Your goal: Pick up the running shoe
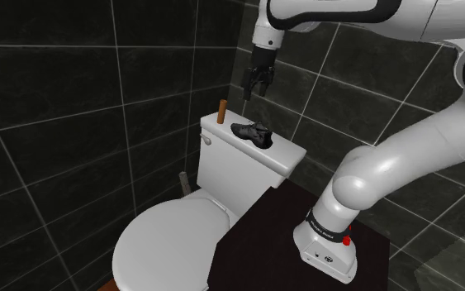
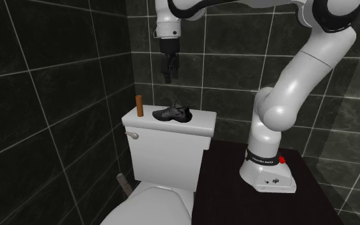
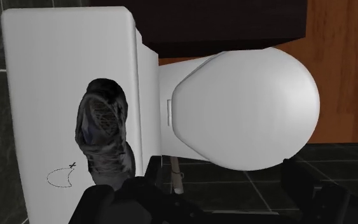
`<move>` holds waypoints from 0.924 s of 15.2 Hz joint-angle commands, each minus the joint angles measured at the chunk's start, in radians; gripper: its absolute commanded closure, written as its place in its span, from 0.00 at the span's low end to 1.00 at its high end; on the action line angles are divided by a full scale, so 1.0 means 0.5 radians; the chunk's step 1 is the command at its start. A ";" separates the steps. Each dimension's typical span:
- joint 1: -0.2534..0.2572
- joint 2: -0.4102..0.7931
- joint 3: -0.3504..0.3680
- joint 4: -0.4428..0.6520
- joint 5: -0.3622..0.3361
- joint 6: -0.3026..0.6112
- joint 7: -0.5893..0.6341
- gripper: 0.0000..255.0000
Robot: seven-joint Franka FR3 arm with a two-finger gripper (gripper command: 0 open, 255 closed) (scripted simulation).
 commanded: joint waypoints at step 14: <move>-0.165 1.038 -0.201 0.381 -0.340 0.128 -0.334 0.00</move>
